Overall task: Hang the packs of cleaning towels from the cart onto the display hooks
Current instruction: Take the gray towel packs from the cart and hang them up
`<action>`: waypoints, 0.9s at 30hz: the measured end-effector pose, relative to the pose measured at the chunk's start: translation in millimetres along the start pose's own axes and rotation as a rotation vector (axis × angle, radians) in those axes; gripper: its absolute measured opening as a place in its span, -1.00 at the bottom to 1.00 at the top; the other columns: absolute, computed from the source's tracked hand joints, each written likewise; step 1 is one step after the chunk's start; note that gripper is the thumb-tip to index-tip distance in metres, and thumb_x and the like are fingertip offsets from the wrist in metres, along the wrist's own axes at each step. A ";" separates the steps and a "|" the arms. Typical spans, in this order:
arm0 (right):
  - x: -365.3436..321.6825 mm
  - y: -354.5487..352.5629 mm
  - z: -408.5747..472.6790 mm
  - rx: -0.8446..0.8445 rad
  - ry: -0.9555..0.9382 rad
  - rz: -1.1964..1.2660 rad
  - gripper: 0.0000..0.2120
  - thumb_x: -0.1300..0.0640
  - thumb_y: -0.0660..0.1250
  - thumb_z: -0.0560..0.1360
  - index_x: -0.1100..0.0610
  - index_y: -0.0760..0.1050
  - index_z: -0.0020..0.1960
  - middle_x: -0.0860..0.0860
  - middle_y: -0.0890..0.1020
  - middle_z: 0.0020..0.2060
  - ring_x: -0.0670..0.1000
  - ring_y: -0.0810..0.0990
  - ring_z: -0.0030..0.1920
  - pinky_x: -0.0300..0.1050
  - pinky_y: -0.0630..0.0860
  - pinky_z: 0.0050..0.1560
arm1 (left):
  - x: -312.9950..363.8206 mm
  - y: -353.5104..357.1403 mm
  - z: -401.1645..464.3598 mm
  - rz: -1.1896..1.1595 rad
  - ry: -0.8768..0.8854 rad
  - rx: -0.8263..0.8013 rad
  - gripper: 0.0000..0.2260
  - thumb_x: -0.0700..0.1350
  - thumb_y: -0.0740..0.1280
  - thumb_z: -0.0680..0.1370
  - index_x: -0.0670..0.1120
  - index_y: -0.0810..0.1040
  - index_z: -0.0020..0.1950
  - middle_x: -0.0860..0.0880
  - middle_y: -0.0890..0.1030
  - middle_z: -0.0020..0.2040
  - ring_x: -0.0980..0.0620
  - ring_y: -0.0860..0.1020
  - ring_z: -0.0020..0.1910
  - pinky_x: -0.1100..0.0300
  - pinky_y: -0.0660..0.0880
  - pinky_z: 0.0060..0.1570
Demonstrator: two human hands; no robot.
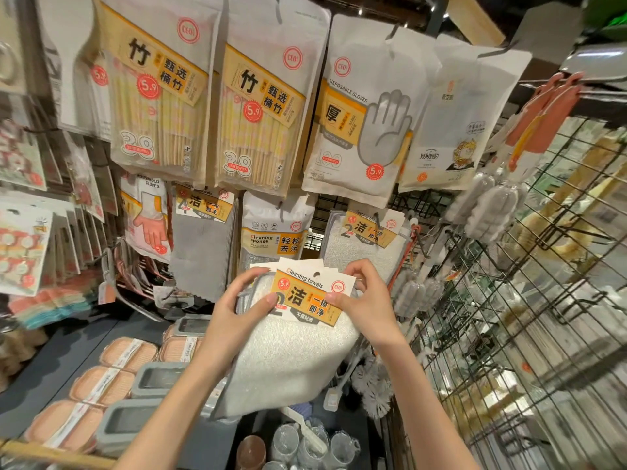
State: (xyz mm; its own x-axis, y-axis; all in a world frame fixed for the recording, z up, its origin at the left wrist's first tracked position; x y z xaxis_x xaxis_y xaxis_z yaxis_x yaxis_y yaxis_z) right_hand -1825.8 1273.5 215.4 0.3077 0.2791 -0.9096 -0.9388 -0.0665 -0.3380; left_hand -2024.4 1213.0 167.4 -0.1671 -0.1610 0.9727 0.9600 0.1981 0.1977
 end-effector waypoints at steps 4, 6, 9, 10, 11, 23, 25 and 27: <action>-4.2 -3.5 0.3 -0.002 0.011 0.032 -0.62 0.42 0.47 0.32 0.06 0.38 -0.12 -0.07 0.55 -0.10 0.03 0.56 0.07 -0.10 0.59 -0.14 | 3.4 3.2 -5.0 0.040 0.024 -0.046 -0.66 0.04 0.39 0.40 0.26 0.53 0.17 0.16 0.57 0.24 0.08 0.48 0.29 0.03 0.41 0.28; -5.3 -4.0 -0.8 -0.004 0.003 0.044 -0.64 0.42 0.46 0.33 0.08 0.38 -0.11 -0.06 0.55 -0.09 0.02 0.57 0.07 -0.17 0.61 -0.19 | 4.0 4.2 -5.9 0.052 0.009 -0.034 -0.69 0.06 0.38 0.39 0.32 0.49 0.10 0.35 0.55 0.10 0.32 0.47 0.17 0.30 0.41 0.09; -6.9 -7.1 -2.6 0.005 -0.019 0.058 -0.65 0.42 0.45 0.35 0.07 0.37 -0.12 -0.08 0.55 -0.11 -0.08 0.57 0.00 -0.37 0.51 -0.24 | 4.0 4.2 -7.1 0.080 -0.006 -0.019 -0.69 0.12 0.37 0.35 0.36 0.42 0.05 0.47 0.47 -0.04 0.50 0.38 -0.02 0.44 0.30 -0.10; -6.8 -8.2 -2.7 0.009 -0.020 0.064 -0.64 0.41 0.45 0.35 0.05 0.37 -0.12 -0.09 0.55 -0.12 -0.13 0.57 -0.01 -0.38 0.50 -0.24 | 3.2 3.9 -7.1 0.093 -0.006 -0.018 -0.68 0.15 0.37 0.34 0.35 0.43 0.07 0.43 0.47 0.02 0.44 0.41 0.02 0.39 0.33 -0.07; -6.5 -9.7 -2.6 0.016 -0.022 0.068 -0.64 0.40 0.45 0.36 0.04 0.37 -0.12 -0.09 0.55 -0.12 -0.16 0.56 -0.02 -0.38 0.51 -0.21 | 1.5 2.6 -6.7 0.102 -0.009 -0.012 -0.66 0.18 0.37 0.33 0.34 0.45 0.09 0.35 0.49 0.09 0.32 0.46 0.08 0.30 0.37 -0.02; 5.9 -57.7 21.0 0.223 -0.047 0.084 -0.59 0.32 0.42 0.41 -0.17 0.39 -0.10 -0.02 0.61 0.02 -0.06 0.63 0.03 -0.11 0.60 -0.04 | -20.1 -15.9 6.4 -0.116 -0.042 0.064 -0.59 0.02 0.58 0.21 0.12 0.58 0.02 -0.11 0.66 0.14 -0.16 0.65 0.06 -0.09 0.55 0.09; 10.3 -66.4 29.0 0.240 -0.030 0.065 -0.62 0.31 0.42 0.42 -0.14 0.41 -0.05 0.00 0.60 0.07 -0.03 0.61 0.07 -0.06 0.60 -0.01 | -22.6 -17.0 8.5 -0.120 -0.042 0.058 -0.59 0.00 0.57 0.22 0.11 0.58 0.02 -0.12 0.67 0.11 -0.15 0.67 0.03 -0.04 0.56 0.03; 12.8 -76.7 36.8 0.280 -0.012 0.073 -0.64 0.32 0.42 0.41 -0.10 0.42 -0.02 -0.01 0.60 0.03 -0.08 0.63 0.01 -0.13 0.62 -0.07 | -23.9 -17.6 10.1 -0.114 -0.036 0.064 -0.61 -0.03 0.56 0.23 0.11 0.58 0.02 -0.10 0.67 0.11 -0.12 0.67 0.03 -0.01 0.57 -0.01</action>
State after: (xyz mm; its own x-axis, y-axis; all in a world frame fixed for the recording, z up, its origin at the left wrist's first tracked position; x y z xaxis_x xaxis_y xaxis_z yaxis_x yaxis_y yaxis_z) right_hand -1755.5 1317.5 238.6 0.2372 0.2946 -0.9257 -0.9652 0.1797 -0.1901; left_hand -2039.6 1223.1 141.9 -0.2835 -0.1517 0.9469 0.9182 0.2419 0.3137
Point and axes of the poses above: each hand's wrist, its own z-axis towards the middle knuckle, its own y-axis out of the palm, x = y × z, the point moved 7 cm from there along z, towards the middle knuckle
